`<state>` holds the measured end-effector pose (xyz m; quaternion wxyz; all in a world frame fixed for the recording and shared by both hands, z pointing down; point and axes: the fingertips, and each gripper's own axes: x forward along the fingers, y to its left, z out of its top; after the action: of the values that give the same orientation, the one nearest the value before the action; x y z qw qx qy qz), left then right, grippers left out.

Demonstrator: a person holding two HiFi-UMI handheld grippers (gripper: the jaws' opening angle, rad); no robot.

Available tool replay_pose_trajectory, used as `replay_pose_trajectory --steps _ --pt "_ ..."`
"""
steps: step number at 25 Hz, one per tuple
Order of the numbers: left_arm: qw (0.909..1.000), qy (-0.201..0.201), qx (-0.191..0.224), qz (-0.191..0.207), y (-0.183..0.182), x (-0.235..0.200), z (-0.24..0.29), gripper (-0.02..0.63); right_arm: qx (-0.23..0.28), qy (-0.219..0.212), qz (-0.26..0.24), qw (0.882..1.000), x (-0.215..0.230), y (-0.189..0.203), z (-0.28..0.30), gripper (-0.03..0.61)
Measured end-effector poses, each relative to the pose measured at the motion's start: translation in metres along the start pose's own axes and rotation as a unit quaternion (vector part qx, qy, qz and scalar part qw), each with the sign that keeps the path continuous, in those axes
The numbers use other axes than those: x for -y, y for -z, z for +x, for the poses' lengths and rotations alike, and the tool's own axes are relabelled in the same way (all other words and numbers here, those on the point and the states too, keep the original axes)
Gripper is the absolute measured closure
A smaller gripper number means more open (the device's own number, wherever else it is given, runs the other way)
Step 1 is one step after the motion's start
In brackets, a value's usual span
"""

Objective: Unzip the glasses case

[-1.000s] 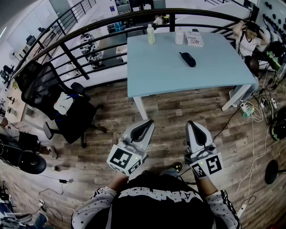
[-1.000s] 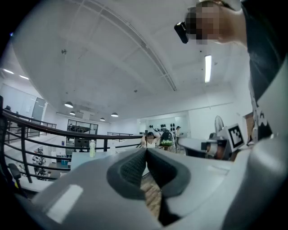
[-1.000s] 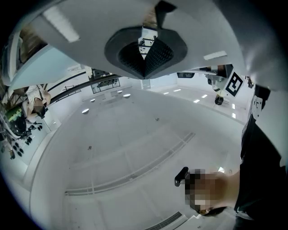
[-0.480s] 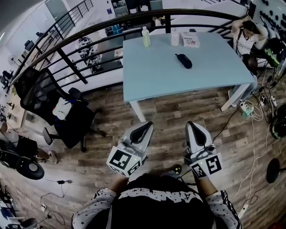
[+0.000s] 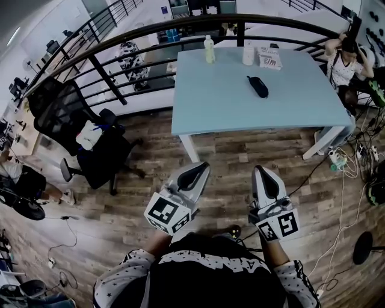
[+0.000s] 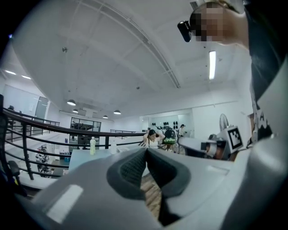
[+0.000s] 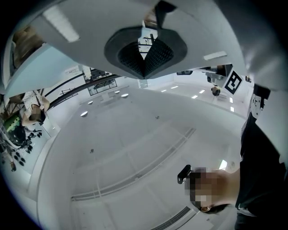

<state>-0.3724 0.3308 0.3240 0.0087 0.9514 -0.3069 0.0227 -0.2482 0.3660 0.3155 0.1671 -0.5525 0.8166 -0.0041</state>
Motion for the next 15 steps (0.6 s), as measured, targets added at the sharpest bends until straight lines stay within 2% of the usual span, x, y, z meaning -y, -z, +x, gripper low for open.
replay_pose_trajectory --steps 6,15 --pt "0.9999 -0.008 -0.01 -0.002 0.006 0.006 0.017 0.614 0.0 -0.019 -0.003 1.0 0.016 0.0 0.001 0.583" --pt "0.9997 -0.012 -0.017 0.015 0.001 0.028 0.044 0.614 0.005 -0.024 0.01 1.0 0.047 -0.004 -0.013 0.583"
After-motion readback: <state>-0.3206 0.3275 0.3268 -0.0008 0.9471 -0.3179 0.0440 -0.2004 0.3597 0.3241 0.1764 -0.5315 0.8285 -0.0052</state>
